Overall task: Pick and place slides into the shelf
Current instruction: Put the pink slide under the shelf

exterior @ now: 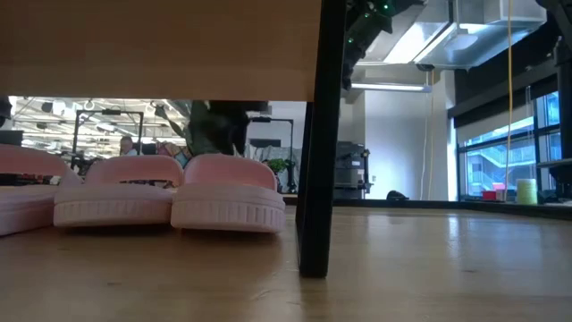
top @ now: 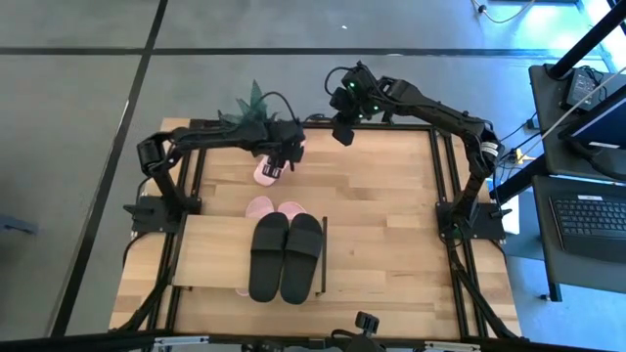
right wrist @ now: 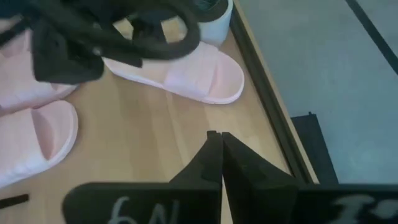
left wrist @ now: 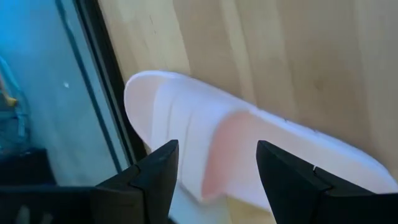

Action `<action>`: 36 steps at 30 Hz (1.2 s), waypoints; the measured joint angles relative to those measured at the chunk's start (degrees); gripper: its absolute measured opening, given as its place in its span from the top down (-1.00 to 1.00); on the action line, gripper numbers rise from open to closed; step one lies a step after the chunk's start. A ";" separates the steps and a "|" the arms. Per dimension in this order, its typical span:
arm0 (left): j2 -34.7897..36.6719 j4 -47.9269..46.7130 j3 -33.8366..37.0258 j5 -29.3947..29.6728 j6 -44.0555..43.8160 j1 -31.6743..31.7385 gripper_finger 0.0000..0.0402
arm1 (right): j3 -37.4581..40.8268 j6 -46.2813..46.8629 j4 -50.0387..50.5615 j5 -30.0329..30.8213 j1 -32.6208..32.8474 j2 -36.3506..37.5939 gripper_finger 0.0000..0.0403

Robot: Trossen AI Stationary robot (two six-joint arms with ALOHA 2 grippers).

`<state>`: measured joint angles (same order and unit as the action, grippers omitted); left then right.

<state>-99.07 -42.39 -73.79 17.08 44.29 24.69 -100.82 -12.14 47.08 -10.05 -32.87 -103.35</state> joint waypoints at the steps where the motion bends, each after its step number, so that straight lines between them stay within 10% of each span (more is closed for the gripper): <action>1: 0.00 2.64 1.47 0.37 0.34 -0.10 -0.04 | 0.00 -0.15 0.06 0.02 -0.04 -0.01 0.97; 9: 0.00 16.86 9.66 9.15 4.33 -0.39 -0.04 | 0.00 -0.40 0.90 0.04 -0.13 -0.02 0.97; 36: -5.84 24.06 10.07 9.42 7.24 0.70 0.26 | 0.00 -0.40 1.22 0.03 -1.10 -0.02 0.97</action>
<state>-104.90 -18.33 -63.72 26.50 51.53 25.39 -100.82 -12.54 48.29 -10.02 -33.98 -103.37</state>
